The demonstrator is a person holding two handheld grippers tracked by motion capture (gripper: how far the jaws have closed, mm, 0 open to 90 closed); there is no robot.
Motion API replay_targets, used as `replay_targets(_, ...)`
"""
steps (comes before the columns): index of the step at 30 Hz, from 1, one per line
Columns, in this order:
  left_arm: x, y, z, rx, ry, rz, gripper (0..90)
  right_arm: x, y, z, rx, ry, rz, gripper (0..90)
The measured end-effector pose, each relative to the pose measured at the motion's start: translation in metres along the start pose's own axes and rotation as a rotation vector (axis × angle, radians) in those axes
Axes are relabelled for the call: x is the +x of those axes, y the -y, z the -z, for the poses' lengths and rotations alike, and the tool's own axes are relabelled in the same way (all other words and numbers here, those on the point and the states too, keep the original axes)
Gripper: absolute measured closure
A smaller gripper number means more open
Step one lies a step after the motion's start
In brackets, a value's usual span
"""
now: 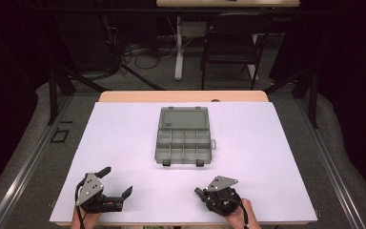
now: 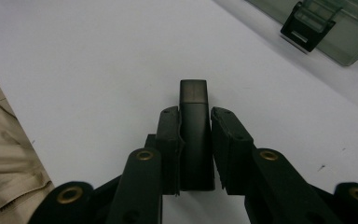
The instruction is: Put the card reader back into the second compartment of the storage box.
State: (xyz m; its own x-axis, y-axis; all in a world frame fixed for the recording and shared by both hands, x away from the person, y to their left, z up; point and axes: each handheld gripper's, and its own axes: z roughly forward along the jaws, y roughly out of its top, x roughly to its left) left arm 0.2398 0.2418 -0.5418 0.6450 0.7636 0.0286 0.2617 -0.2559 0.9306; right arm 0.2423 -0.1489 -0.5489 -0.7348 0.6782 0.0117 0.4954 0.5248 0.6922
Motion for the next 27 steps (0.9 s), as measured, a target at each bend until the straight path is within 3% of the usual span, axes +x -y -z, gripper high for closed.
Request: replay_targets(27, 0.0, 0.0, -0.001, 0.001, 0.008, 0.001, 0.0, -0.015, -0.002, 0.011, -0.034, 0.042, -0.011, 73.1)
